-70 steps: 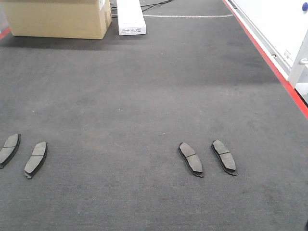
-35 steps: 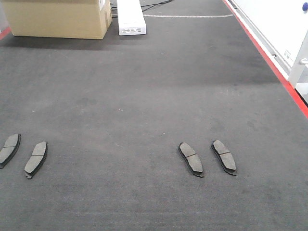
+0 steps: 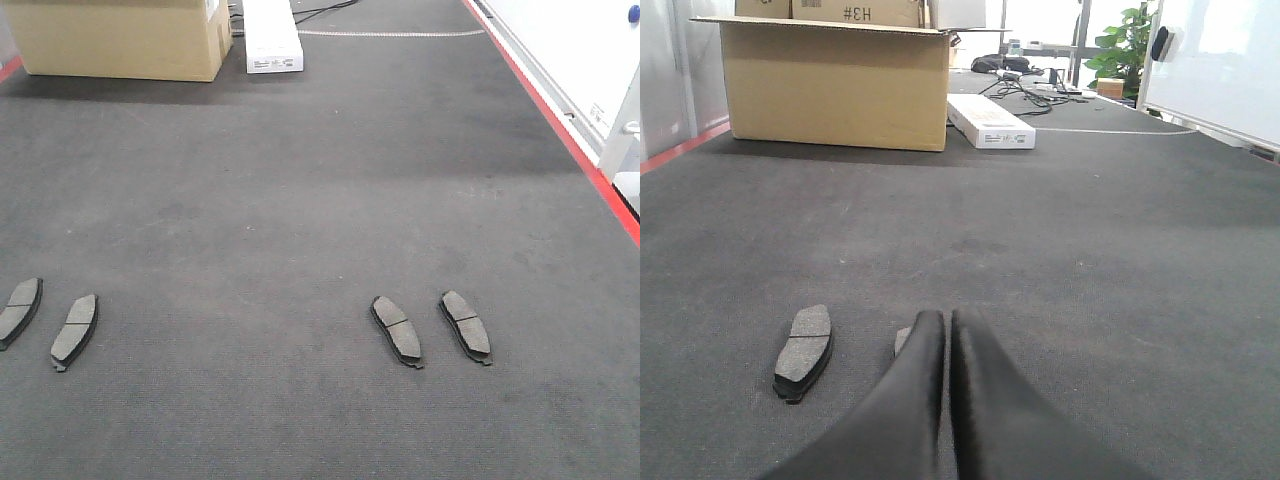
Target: Move and align brake pads A on conveyor
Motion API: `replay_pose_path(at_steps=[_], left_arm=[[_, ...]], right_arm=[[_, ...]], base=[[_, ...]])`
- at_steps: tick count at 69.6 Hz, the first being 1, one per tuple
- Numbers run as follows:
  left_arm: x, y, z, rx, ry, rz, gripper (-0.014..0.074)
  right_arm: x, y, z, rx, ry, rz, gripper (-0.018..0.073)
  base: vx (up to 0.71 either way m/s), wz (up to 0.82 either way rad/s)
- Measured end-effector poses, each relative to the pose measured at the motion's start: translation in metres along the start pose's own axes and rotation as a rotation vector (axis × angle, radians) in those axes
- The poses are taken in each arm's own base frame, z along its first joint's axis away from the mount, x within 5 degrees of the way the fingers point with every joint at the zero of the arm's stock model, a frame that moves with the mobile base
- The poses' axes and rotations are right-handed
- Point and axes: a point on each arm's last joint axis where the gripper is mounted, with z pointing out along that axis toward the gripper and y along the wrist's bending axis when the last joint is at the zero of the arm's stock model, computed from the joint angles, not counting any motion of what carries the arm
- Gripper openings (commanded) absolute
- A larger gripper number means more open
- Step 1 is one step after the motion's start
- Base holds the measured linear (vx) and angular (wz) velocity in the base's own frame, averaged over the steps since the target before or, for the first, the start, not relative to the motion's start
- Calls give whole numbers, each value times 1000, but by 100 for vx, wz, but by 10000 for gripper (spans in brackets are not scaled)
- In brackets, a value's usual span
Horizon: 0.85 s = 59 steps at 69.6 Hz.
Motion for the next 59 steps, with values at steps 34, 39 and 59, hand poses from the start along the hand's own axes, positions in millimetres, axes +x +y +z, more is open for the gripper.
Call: replay_pose_path(at_steps=[34,39,59], left_arm=[[0,0,0,0,0,0,-6],[0,0,0,0,0,0,-6],[0,0,0,0,0,0,-6]], right_arm=[[0,0,0,0,0,0,-4],[0,0,0,0,0,0,-4],[0,0,0,0,0,-1,-4]], base=[[0,0],[0,0],[0,0]])
